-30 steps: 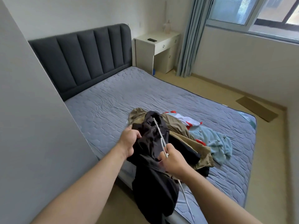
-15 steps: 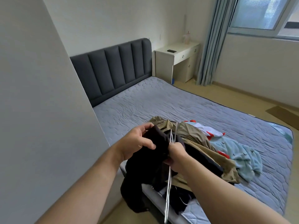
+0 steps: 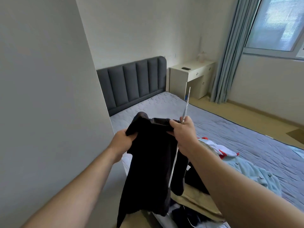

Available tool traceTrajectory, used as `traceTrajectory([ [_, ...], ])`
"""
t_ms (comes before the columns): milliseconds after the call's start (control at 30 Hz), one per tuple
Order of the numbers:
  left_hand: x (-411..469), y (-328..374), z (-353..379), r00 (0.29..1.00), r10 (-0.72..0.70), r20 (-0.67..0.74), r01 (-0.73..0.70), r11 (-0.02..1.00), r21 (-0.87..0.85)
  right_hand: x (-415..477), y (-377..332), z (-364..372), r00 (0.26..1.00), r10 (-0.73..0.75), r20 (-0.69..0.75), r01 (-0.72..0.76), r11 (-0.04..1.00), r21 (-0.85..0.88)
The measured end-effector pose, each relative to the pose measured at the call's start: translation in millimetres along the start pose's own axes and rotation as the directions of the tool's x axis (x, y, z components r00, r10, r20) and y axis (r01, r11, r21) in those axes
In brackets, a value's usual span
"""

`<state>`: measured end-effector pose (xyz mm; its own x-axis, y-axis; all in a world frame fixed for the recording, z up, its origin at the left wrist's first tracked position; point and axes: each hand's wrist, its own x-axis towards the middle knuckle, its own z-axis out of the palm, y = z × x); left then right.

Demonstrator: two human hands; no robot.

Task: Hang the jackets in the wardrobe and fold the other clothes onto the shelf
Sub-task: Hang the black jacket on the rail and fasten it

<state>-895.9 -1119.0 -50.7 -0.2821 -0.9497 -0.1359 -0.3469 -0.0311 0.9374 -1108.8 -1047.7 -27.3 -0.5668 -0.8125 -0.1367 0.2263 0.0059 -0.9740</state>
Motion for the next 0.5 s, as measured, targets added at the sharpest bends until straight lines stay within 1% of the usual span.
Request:
traceTrajectory([
  [100, -4.8, 31.4, 7.5, 0.992, 0.086, 0.091, -0.085, 0.996, -0.015, -8.2, -15.6, -7.6, 0.992, -0.115, -0.046, 0.109, 0.987, -0.115],
  [167, -4.1, 56.3, 13.0, 0.97, 0.118, 0.214, -0.109, 0.993, -0.051, -11.0, -22.6, -16.5, 0.983, -0.165, -0.075, 0.148, 0.97, -0.193],
  [200, -2.8, 68.6, 16.0, 0.951, 0.122, 0.285, -0.104, 0.992, -0.078, -12.0, -25.0, -21.8, 0.983, -0.166, -0.08, 0.148, 0.969, -0.2],
  [267, 2.0, 89.7, 22.4, 0.902, 0.126, 0.413, -0.082, 0.989, -0.123, -14.8, -27.9, -33.2, 0.988, -0.136, -0.071, 0.123, 0.979, -0.163],
  [333, 2.8, 110.0, 35.2, 0.863, 0.102, 0.495, -0.048, 0.992, -0.121, -19.7, -29.1, -44.1, 0.992, -0.109, -0.06, 0.099, 0.985, -0.143],
  [367, 2.3, 118.8, 43.3, 0.861, 0.08, 0.503, -0.03, 0.994, -0.108, -22.6, -28.5, -48.1, 0.993, -0.105, -0.05, 0.096, 0.982, -0.162],
  [433, 3.7, 130.4, 60.6, 0.88, 0.042, 0.474, -0.004, 0.997, -0.081, -27.9, -26.3, -53.7, 0.992, -0.128, -0.018, 0.121, 0.969, -0.218],
  [500, 4.7, 136.8, 74.4, 0.865, 0.034, 0.501, 0.007, 0.997, -0.08, -31.8, -21.3, -61.4, 0.987, -0.162, 0.008, 0.159, 0.953, -0.259],
])
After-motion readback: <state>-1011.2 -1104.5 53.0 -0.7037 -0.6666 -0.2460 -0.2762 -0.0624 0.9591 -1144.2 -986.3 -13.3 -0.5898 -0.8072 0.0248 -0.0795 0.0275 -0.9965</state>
